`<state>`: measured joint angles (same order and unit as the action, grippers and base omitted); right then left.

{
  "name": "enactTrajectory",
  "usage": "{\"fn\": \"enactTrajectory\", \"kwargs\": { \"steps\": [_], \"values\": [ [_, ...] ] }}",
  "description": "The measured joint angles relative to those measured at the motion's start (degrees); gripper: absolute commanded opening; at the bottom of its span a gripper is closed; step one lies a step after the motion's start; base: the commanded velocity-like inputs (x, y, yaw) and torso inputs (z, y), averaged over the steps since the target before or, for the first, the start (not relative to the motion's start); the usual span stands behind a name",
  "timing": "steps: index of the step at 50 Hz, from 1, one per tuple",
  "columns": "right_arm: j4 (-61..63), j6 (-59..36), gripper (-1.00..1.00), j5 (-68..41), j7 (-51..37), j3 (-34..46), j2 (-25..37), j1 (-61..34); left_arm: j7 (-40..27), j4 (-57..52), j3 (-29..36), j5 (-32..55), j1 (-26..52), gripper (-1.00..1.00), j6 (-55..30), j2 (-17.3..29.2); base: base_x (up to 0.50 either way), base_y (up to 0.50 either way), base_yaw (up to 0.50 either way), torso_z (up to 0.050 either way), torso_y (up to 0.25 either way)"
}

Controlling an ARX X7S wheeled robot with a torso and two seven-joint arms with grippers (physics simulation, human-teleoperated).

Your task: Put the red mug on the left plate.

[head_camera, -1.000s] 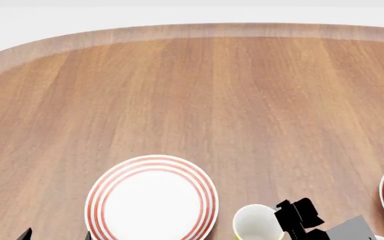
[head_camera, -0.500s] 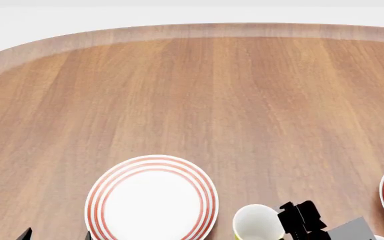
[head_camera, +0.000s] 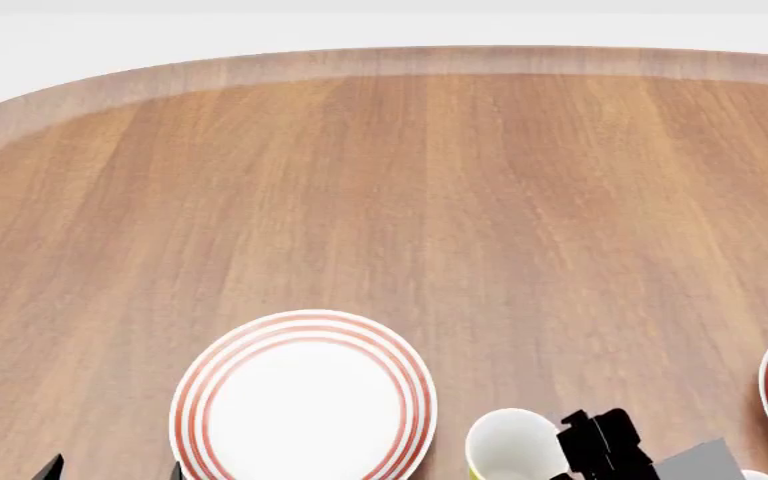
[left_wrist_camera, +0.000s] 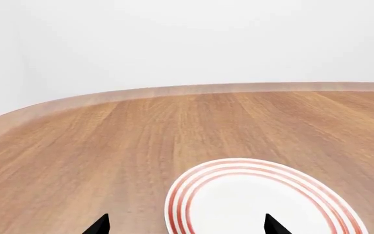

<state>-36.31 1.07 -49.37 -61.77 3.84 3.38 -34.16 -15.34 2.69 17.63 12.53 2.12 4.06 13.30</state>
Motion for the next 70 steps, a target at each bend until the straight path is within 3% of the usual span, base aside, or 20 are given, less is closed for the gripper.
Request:
{"fn": "enactTrajectory", "kwargs": {
  "steps": [9, 10, 31, 54, 70],
  "values": [
    [-2.5, 1.2, 1.00, -0.1, 0.6, 0.3, 0.0, -0.9, -0.2, 0.1, 0.2, 0.1, 0.1, 1.00, 0.1, 0.1, 0.00, 0.00, 0.00, 0.000, 0.000],
    [-2.7, 1.3, -1.00, -0.1, 0.6, 0.4, 0.0, -0.9, -0.2, 0.1, 0.3, 0.1, 0.1, 1.00, 0.1, 0.2, 0.00, 0.00, 0.00, 0.000, 0.000],
    [0.3, 1.0, -1.00, -1.4, -1.0, 2.0, 0.7, 0.0, -0.6, 0.1, 0.8, 0.5, 0.2, 1.00, 0.3, 0.5, 0.00, 0.00, 0.00, 0.000, 0.000],
    [28.1, -8.4, -1.00, -6.2, -4.0, 8.3, 5.3, 5.5, -1.1, -0.1, 1.3, 0.8, 0.2, 1.00, 0.4, 0.9, 0.00, 0.00, 0.00, 0.000, 0.001],
    [41.4, -15.0, -1.00, -8.8, 1.5, 15.0, 9.3, 5.1, -1.3, 0.0, 1.7, 1.1, 0.3, 1.00, 0.5, 1.2, 0.00, 0.00, 0.00, 0.000, 0.000]
  ]
}}
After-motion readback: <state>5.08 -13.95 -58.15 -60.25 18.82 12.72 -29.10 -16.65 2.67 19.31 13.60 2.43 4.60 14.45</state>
